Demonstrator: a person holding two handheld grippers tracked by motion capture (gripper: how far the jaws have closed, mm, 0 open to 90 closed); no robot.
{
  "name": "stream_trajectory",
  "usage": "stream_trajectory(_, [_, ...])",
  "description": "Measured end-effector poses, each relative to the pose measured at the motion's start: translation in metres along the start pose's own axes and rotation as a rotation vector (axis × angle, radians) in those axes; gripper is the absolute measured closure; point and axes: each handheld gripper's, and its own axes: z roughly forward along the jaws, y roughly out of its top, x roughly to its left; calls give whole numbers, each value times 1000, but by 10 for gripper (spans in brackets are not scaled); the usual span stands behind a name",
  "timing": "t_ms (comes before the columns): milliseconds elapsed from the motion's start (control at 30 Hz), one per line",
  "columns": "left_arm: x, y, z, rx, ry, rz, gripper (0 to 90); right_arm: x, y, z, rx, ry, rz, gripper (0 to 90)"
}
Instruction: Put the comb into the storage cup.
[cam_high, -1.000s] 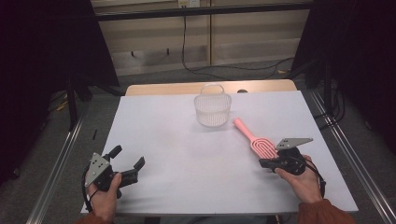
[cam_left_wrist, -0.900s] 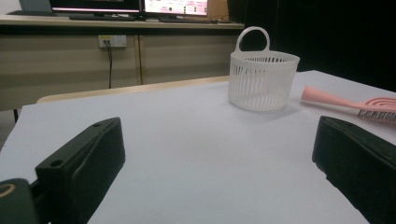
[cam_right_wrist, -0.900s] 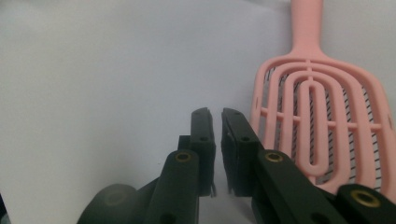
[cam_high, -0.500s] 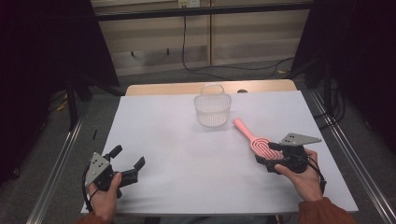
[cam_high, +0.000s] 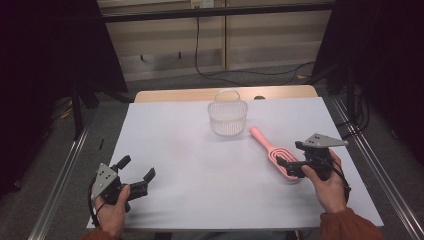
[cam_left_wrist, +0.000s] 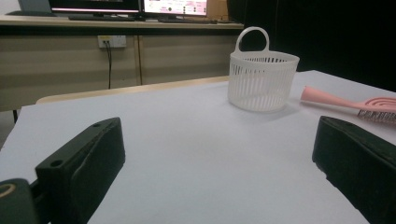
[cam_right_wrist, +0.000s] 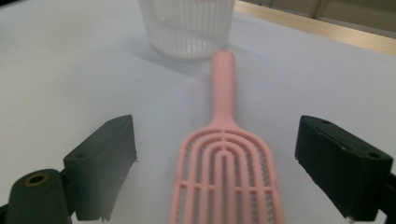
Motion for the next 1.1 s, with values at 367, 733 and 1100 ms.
stream_trajectory(367, [1,0,0,13,-4,5,25,-15,24,14,85,-9,72,49])
stream_trajectory(733, [1,0,0,14,-11,3,25,-21,37,33,186,46,79,33])
stream_trajectory(1100, [1,0,0,19,-19,6,25,-28,44,60,435,119,71,46])
